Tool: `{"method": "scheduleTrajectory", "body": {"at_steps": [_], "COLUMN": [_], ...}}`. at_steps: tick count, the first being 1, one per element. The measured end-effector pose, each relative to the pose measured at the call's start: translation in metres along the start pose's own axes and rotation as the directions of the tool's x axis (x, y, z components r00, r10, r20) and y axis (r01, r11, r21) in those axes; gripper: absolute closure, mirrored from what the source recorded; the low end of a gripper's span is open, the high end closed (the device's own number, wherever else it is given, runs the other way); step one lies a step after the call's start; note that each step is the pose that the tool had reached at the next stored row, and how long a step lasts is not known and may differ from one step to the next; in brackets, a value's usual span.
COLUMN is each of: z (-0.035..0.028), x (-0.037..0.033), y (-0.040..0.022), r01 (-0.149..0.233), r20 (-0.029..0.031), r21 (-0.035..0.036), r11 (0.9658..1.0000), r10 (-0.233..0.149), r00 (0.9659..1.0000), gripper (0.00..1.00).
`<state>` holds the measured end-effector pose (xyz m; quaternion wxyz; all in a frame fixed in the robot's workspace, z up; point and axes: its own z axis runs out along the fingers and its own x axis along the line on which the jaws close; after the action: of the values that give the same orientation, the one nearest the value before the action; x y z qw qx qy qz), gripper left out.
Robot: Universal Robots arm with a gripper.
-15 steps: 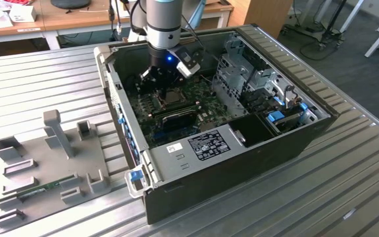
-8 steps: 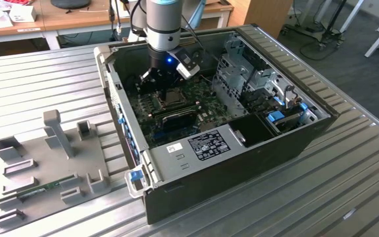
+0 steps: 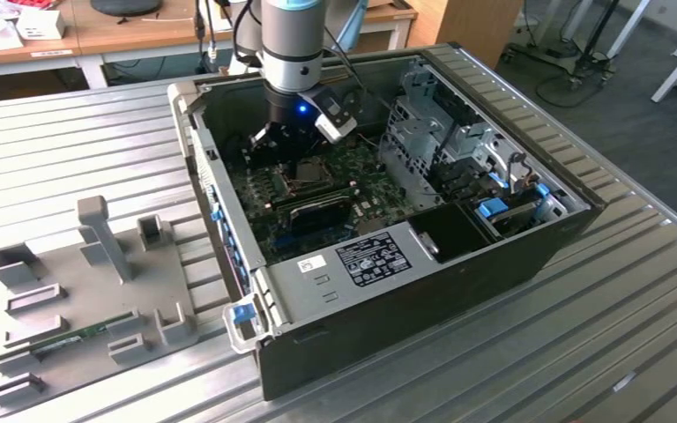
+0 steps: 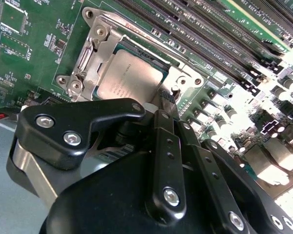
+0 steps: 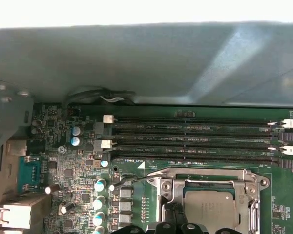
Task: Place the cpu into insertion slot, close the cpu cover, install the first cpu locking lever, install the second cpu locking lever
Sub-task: 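Close the cpu cover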
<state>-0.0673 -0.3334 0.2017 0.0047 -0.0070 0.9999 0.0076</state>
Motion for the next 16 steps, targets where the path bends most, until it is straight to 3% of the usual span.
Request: {"method": "scheduleTrajectory", "body": {"at_steps": [16], "z": [0.0024], "x": [0.0002], "y": [0.0000], "r01": [0.000], "r20": [0.0000], "r21": [0.0001], "r11": [1.0000], "r10": [0.000], "r00": [1.0000], "gripper": [0.89]}}
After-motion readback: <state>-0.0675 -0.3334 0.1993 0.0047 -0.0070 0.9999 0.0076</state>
